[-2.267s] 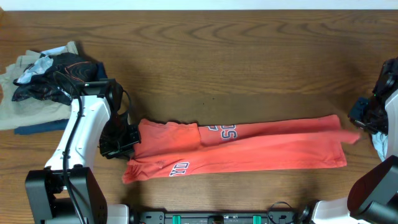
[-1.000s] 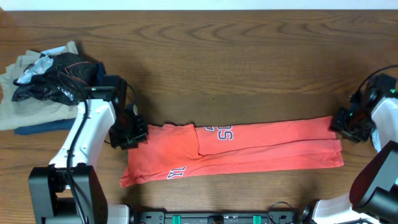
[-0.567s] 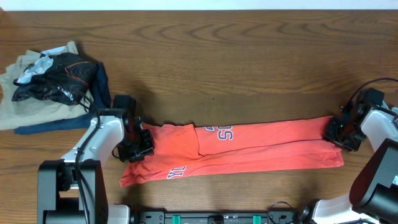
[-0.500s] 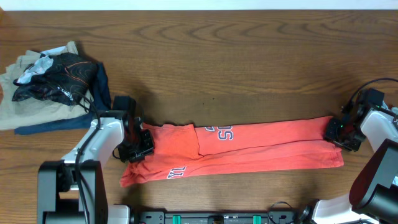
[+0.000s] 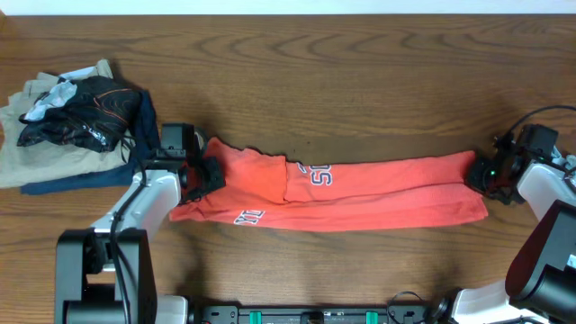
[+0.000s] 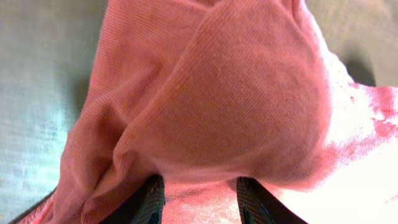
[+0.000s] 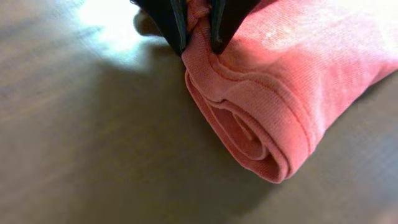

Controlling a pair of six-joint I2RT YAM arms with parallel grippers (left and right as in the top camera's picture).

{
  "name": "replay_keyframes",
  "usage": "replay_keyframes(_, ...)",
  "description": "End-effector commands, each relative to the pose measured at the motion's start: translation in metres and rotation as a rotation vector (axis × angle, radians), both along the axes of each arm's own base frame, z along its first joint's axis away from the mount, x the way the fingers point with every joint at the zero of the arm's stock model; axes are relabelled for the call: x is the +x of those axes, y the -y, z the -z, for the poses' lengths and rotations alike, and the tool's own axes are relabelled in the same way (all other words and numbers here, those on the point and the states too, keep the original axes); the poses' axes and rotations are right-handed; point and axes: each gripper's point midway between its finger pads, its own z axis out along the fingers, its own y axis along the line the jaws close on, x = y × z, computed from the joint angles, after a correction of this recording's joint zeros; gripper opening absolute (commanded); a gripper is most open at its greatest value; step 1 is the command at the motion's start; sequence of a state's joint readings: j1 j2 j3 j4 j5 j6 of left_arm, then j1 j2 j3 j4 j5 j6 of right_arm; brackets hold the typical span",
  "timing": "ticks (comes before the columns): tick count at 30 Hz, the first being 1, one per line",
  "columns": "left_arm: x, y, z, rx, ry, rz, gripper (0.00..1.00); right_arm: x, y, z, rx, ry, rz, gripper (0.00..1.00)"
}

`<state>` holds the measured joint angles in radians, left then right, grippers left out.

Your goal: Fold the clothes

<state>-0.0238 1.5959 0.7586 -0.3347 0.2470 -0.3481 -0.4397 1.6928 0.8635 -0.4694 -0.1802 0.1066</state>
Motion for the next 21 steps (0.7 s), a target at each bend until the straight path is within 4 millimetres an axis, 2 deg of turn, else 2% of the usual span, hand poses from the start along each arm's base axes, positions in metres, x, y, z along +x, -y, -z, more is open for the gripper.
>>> replay_keyframes(1,0.006,-0.018,0.016,0.075,-0.04,-0.046,0.41,0.01,-0.011,0.001,0.045,0.034,0.021,0.11)
replay_keyframes(6,0.036,-0.032,0.002,0.076,-0.026,-0.081,0.42,0.02,-0.01,-0.003,0.042,0.08,0.018,0.13)
replay_keyframes(7,0.041,-0.035,-0.006,0.082,-0.019,-0.069,0.45,0.02,-0.009,-0.003,0.041,0.083,0.019,0.16)
replay_keyframes(10,0.052,-0.039,-0.029,0.105,-0.015,-0.006,0.46,0.02,-0.007,-0.003,0.033,0.08,0.022,0.21)
replay_keyframes(13,0.055,-0.039,-0.05,0.109,-0.04,0.009,0.47,0.02,-0.007,-0.003,0.034,0.082,0.022,0.27)
replay_keyframes(15,0.055,-0.036,-0.062,0.099,-0.055,0.015,0.49,0.02,-0.007,-0.003,0.034,0.08,0.022,0.33)
replay_keyframes(16,0.055,-0.033,-0.067,0.086,-0.057,0.021,0.49,0.02,-0.007,-0.003,0.034,0.08,0.022,0.4)
replay_keyframes(21,0.062,0.005,-0.076,0.01,-0.017,0.106,0.5,0.017,-0.011,-0.002,0.053,0.067,0.019,0.56)
